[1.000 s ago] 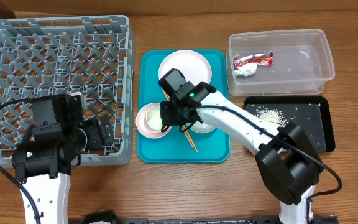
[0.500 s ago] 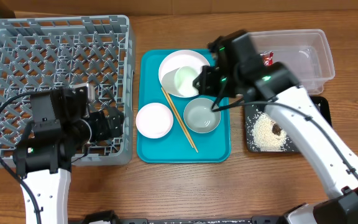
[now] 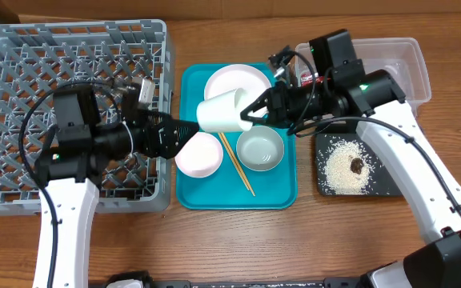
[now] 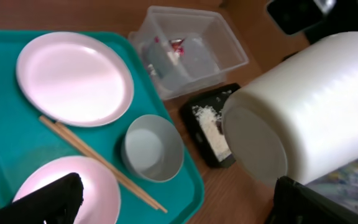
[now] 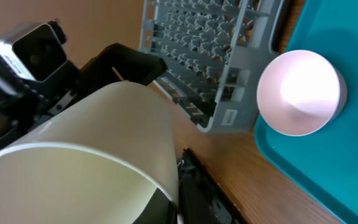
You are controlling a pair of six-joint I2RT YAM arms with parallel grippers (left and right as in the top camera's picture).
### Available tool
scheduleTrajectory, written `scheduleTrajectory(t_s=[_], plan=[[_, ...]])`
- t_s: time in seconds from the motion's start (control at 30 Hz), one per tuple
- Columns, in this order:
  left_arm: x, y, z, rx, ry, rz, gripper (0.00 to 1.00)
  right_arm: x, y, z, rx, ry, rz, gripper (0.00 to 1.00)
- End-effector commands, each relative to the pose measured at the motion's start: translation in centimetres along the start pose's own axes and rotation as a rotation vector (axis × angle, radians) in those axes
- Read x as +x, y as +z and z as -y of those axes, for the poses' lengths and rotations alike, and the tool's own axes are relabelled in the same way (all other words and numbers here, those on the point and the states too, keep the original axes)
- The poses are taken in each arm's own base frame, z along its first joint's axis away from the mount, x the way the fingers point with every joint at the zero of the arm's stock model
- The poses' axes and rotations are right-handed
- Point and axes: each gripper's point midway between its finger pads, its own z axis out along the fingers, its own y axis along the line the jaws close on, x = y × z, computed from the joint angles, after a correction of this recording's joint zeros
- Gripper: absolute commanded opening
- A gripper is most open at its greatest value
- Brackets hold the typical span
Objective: Sort waste into correct bins and load items into the dishwasher
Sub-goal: 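Hand the white cup from the right gripper to the left gripper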
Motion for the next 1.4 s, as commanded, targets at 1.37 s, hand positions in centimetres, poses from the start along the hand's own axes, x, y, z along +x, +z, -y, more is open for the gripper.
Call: scheduleTrajectory(t_s=[1.37], plan=[[-1.5,2.4,9.1,0.398,0.312,0.024,1.00,1.6,-0.3,-3.4,-0.175,-0.029,-0.086,0.04]])
